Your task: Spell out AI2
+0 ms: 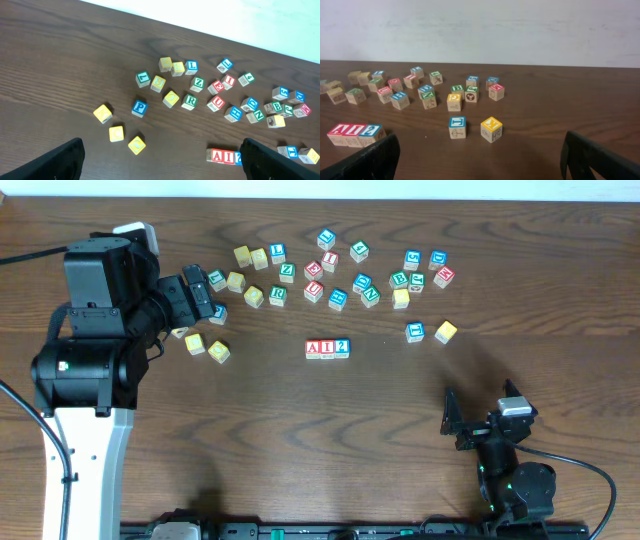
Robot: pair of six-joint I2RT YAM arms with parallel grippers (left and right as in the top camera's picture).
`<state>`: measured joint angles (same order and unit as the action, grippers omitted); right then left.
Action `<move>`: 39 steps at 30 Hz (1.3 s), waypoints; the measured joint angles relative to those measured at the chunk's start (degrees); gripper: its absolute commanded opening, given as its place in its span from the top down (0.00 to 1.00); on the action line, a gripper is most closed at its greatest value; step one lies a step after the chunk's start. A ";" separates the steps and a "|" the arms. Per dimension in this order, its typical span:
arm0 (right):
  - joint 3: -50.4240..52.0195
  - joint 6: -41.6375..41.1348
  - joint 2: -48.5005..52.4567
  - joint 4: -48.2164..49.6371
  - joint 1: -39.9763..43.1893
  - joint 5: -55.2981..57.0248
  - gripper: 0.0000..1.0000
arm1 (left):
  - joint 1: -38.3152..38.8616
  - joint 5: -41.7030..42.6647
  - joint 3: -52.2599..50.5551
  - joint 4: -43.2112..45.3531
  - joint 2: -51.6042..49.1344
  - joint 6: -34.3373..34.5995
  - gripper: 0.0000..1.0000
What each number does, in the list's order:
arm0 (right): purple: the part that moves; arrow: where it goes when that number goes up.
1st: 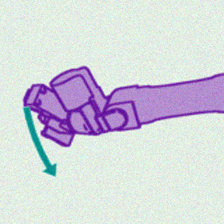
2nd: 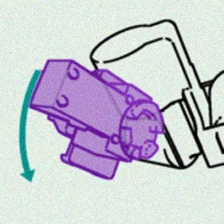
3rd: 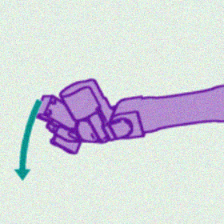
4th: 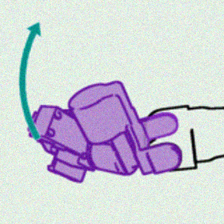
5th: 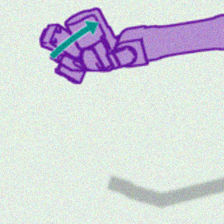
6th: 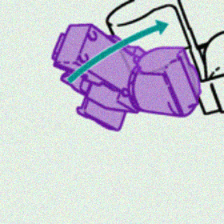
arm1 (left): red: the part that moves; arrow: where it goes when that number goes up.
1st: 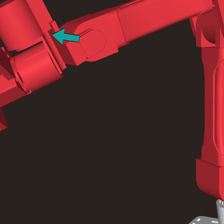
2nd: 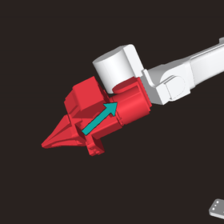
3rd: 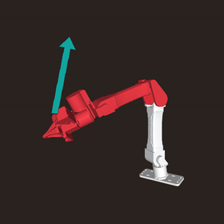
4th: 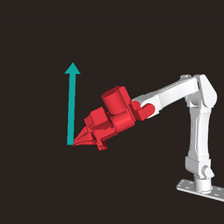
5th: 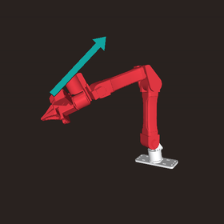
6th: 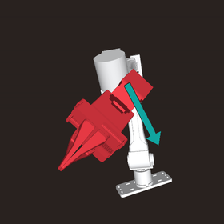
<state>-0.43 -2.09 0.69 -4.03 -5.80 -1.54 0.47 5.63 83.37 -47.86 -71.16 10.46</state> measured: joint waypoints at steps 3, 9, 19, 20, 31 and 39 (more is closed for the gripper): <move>0.00 0.00 0.00 0.02 0.00 0.00 0.01 | 0.00 0.00 0.00 0.00 0.00 0.00 0.02; 0.00 0.00 0.00 0.02 0.00 0.00 0.01 | 0.00 -0.04 0.00 0.02 0.00 0.00 0.02; 0.00 0.02 0.00 0.07 0.00 -0.07 0.01 | -0.11 -3.69 -12.57 7.56 11.10 -4.28 0.02; 0.02 0.00 0.00 0.04 -0.02 -0.11 0.01 | -0.11 -3.91 -15.52 9.57 13.77 -5.09 0.02; 0.02 0.02 -0.02 0.07 0.00 -0.17 0.01 | -1.53 -4.50 -48.33 31.26 41.13 -12.09 0.02; 0.02 0.02 0.00 0.04 0.00 -0.20 0.01 | -2.54 -4.52 -67.84 38.10 59.52 -12.63 0.02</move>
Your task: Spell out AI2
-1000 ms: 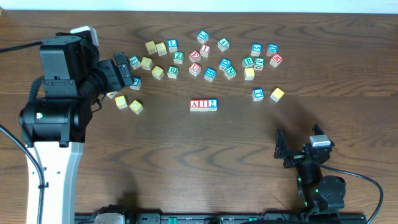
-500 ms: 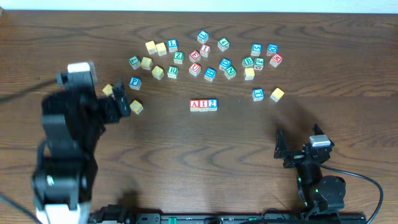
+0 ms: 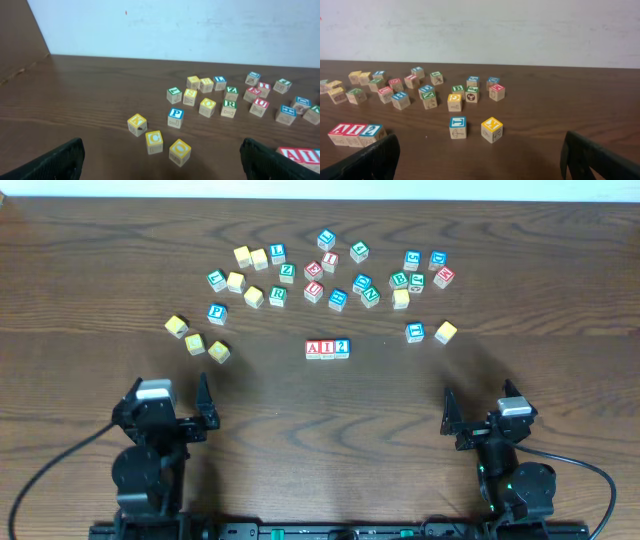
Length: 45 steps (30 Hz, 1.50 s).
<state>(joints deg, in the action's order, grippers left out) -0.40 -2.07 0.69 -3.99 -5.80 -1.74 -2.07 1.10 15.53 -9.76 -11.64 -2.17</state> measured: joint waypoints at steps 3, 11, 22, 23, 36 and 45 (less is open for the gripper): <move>0.00 0.00 0.00 0.00 0.00 0.02 0.01 | -0.04 0.00 -4.37 1.90 4.37 -0.24 0.02; 0.00 0.00 0.00 0.00 0.00 0.02 0.01 | -0.04 0.00 -11.43 5.46 10.38 -0.48 0.02; 0.00 0.00 0.00 0.00 0.00 0.00 0.01 | -0.04 0.02 -14.45 8.33 11.06 -0.70 0.02; 0.00 0.00 0.00 0.00 0.00 0.00 0.01 | -0.04 0.07 -14.43 8.15 11.06 -0.70 0.02; 0.00 0.00 0.00 0.00 0.00 0.00 0.01 | -0.04 0.22 -14.40 8.09 11.06 -0.68 0.03; 0.00 0.00 0.00 0.00 0.00 0.02 0.01 | -0.04 0.22 -14.40 8.09 11.06 -0.68 0.02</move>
